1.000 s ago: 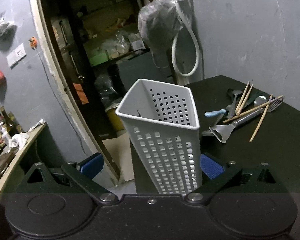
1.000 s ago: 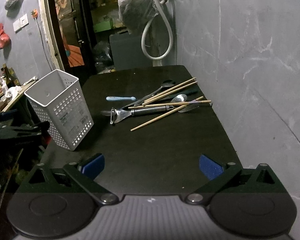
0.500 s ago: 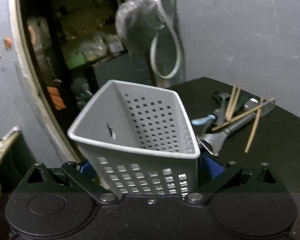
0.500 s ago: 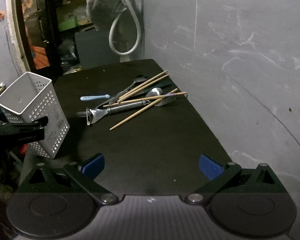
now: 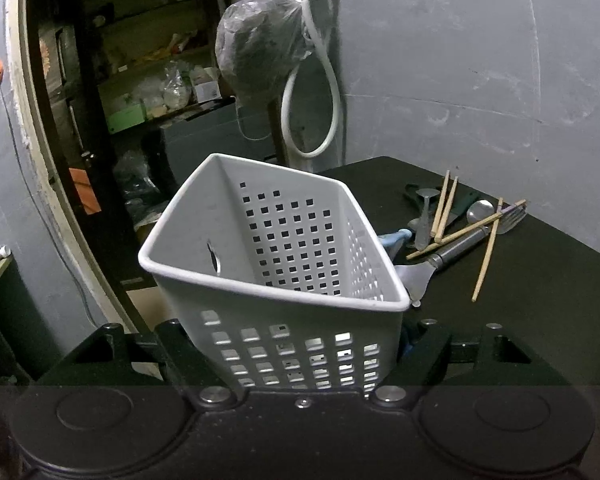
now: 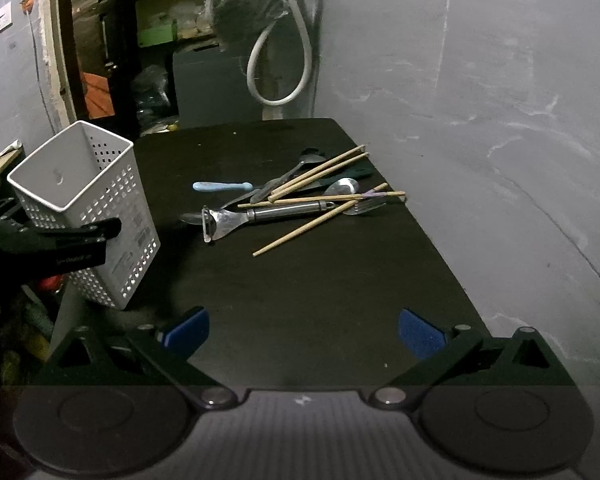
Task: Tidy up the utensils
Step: 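Grasp the light-blue-handled utensil with the right gripper while the left gripper holds the basket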
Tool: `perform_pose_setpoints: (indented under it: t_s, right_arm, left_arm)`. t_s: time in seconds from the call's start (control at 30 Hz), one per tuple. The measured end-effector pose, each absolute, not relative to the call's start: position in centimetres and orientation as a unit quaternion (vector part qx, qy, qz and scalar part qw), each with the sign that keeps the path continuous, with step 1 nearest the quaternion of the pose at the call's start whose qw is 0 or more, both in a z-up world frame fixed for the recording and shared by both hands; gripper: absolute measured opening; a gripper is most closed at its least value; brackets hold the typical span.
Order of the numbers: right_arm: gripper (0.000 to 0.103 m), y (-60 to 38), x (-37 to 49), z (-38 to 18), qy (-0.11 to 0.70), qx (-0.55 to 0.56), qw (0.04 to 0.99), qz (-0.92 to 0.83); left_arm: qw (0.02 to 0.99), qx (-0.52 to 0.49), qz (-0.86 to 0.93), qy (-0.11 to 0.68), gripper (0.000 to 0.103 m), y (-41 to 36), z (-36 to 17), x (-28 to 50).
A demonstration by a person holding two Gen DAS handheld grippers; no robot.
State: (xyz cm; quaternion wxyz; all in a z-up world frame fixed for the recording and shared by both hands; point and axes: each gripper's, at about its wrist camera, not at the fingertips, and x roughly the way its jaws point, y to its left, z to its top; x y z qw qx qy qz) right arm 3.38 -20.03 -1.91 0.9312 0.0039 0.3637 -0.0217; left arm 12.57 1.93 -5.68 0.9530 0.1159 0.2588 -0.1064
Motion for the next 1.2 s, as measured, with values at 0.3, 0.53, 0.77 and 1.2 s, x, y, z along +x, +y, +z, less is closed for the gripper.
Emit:
perform_pose_setpoints:
  t_s: [0.3, 0.53, 0.77, 1.2]
  right_arm:
    - [0.103, -20.5, 8.0, -3.9, 0.332, -0.036, 0.942, 0.031]
    - [0.103, -21.4, 12.2, -5.4, 0.303, -0.052, 0.948, 0.081]
    - [0.099, -20.9, 16.6, -6.7, 0.261, -0.120, 0.949, 0.131]
    - [0.084, -16.7, 22.9, -9.6, 0.215, -0.244, 0.923, 0.206]
  left_arm:
    - [0.945, 0.128, -0.131, 0.270, 0.080, 1.8, -5.3, 10.4]
    - [0.947, 0.128, -0.108, 0.273, 0.080, 1.2, -5.3, 8.5]
    - [0.951, 0.128, -0.079, 0.269, 0.080, 0.2, -5.4, 8.3]
    - [0.955, 0.115, -0.034, 0.271, 0.080, -0.7, -5.5, 8.1]
